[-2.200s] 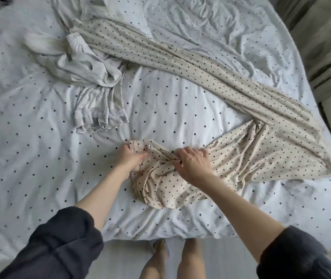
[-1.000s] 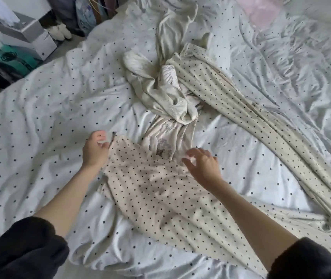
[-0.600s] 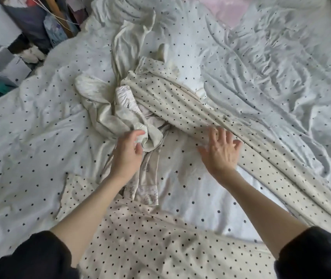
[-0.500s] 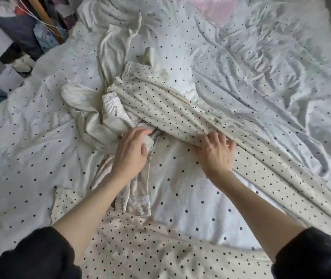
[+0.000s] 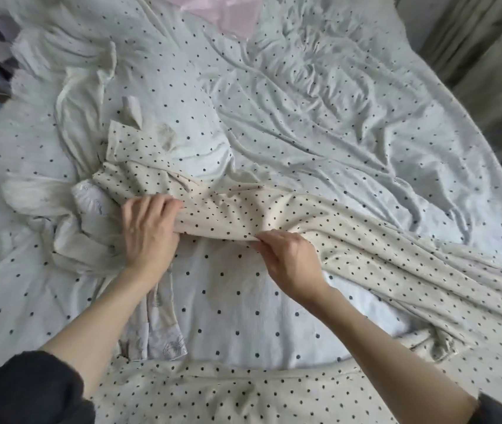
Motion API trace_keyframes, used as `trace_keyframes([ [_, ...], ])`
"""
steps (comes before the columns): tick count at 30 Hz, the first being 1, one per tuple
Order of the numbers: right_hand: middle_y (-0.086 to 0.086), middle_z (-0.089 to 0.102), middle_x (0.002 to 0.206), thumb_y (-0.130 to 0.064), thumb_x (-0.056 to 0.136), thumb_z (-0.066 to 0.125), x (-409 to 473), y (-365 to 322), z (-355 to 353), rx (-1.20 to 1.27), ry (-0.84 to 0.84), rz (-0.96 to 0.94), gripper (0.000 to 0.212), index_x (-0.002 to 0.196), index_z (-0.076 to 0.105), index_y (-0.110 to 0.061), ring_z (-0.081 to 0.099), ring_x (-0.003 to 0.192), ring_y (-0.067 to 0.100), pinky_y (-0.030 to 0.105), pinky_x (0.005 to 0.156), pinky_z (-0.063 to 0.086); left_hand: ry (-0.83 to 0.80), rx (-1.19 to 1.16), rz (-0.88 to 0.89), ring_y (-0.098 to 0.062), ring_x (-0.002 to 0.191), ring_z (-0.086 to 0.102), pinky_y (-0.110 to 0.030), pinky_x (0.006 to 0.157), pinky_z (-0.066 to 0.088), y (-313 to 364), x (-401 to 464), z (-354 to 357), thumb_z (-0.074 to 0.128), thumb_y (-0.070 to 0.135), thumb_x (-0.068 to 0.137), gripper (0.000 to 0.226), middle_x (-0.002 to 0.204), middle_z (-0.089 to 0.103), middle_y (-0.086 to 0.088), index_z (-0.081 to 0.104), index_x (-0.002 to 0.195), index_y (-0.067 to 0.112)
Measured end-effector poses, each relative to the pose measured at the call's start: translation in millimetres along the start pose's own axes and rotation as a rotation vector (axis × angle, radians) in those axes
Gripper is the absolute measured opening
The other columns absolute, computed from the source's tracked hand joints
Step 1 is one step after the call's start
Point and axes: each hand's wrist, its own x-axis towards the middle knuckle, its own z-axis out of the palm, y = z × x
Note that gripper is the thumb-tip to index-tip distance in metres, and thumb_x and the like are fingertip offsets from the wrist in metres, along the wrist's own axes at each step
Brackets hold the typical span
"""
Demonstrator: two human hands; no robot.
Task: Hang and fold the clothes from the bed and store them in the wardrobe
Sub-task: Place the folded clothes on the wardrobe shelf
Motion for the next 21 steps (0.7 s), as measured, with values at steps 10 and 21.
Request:
trace_keyframes([
  [10, 0.008, 0.048, 0.048, -0.007, 0.091, 0.054, 11, -22, -37, -0.188, 0.180, 0.160, 0.026, 0.065, 0.051, -0.009, 0.051, 0.044, 0.033, 0.034, 0.058, 0.039, 0.071, -0.134, -0.056, -0.036, 0.087, 0.058, -0.045, 0.075, 0.037, -71, 3, -53, 0.065, -0.019, 0.053, 0.048, 0.093, 0.062, -0.016, 0.068, 0.096, 0.002],
  [21, 0.000, 0.058, 0.115, -0.059, 0.093, 0.029, 10, -62, 10, -0.448, -0.248, 0.252, 0.048, 0.112, 0.051, -0.021, 0.050, 0.114, 0.020, 0.044, 0.104, 0.026, 0.056, -0.331, 0.077, -0.036, 0.081, 0.065, -0.044, 0.073, 0.050, -142, -27, -94, 0.061, -0.031, 0.055, 0.041, 0.087, 0.070, -0.018, 0.073, 0.083, -0.002],
])
